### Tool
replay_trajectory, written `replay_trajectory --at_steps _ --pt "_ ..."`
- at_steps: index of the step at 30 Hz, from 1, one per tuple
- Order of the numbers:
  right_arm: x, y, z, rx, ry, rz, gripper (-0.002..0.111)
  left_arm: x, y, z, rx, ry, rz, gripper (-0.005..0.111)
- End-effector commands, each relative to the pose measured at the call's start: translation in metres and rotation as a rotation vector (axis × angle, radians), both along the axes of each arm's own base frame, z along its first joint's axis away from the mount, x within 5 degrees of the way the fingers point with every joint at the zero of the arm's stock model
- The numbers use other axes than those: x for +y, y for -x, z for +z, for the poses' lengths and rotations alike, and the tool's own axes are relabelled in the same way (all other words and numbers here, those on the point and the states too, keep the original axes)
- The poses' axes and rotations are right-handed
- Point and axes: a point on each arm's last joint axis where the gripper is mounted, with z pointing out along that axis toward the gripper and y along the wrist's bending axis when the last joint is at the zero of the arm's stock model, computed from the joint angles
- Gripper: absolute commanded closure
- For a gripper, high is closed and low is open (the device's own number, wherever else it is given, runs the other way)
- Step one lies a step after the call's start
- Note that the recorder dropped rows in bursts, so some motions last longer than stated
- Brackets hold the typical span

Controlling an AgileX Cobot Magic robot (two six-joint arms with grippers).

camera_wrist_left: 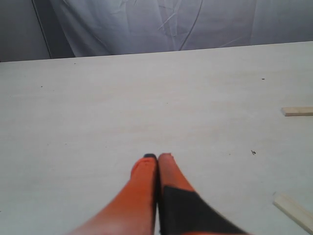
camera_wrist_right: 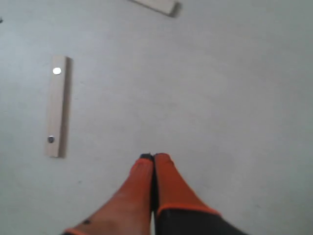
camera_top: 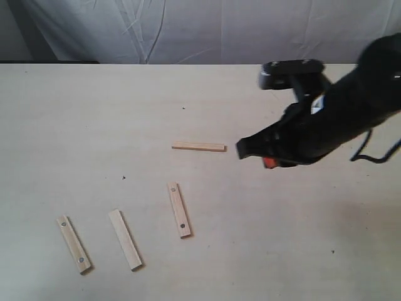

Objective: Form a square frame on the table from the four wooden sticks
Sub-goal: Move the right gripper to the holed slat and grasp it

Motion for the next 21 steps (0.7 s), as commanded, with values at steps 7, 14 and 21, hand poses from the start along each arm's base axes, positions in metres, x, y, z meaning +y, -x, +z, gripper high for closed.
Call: replay_trajectory --at_steps 7,14,21 --pt "0.110 0.002 -0.015 0.043 0.005 0.205 0.109 0.000 0.000 0.000 -0.014 -0.001 0.001 0.107" --pt "0.163 0.008 -0.025 0.069 0.057 0.292 0.109 0.000 0.000 0.000 -0.014 -0.001 0.001 0.107" --pt "0.186 0.003 -0.044 0.064 0.161 0.256 0.107 0.000 0.000 0.000 -0.014 -0.001 0.001 0.107"
